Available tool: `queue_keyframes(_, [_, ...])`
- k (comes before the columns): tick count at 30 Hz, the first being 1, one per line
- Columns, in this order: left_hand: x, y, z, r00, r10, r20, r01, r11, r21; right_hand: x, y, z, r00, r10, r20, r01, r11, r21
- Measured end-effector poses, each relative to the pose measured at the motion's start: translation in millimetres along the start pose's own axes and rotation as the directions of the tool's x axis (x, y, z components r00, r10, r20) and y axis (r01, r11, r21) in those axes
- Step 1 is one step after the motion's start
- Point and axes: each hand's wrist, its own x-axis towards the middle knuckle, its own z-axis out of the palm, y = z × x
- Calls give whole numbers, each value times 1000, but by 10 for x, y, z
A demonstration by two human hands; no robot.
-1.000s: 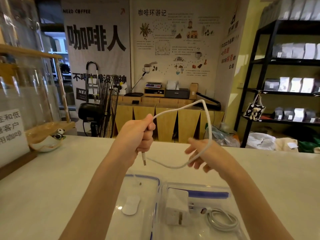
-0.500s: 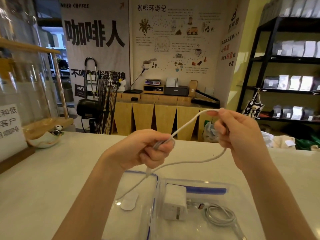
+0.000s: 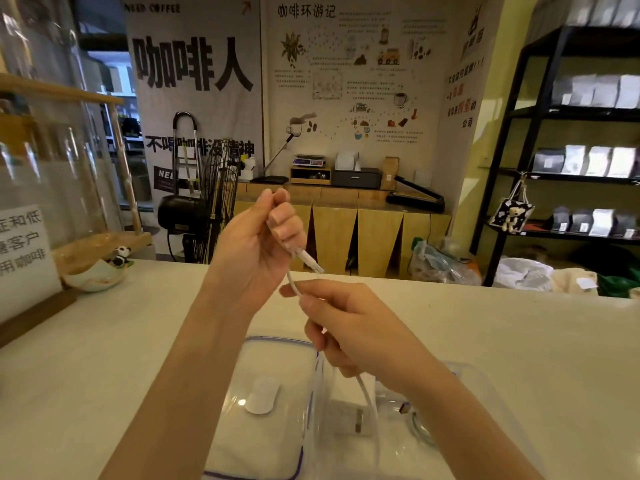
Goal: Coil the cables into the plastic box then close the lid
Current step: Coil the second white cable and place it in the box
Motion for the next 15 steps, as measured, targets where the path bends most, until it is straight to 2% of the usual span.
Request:
queue_keyframes(2, [24, -9, -17, 996, 36, -82, -28, 994, 104, -40, -40, -7, 998, 40, 38, -40, 999, -5])
queue_keyframes(5, [23, -27, -66, 995, 11, -102, 28, 929, 370, -82, -99, -65, 998, 58, 25, -56, 996, -72])
queue_keyframes(9, [-25, -75, -114, 997, -62, -55, 83, 675, 733, -121, -131, -202, 987, -108, -118, 49, 907, -419])
queue_keyframes(13, [-54, -182, -2, 985, -174, 17, 49, 368, 929, -172, -166, -314, 935, -323, -150, 153, 744, -651])
queue_keyframes(15, [-68, -235, 65, 964, -262, 49, 28, 284, 959, -163, -170, -389, 895, -421, -148, 207, 686, -698])
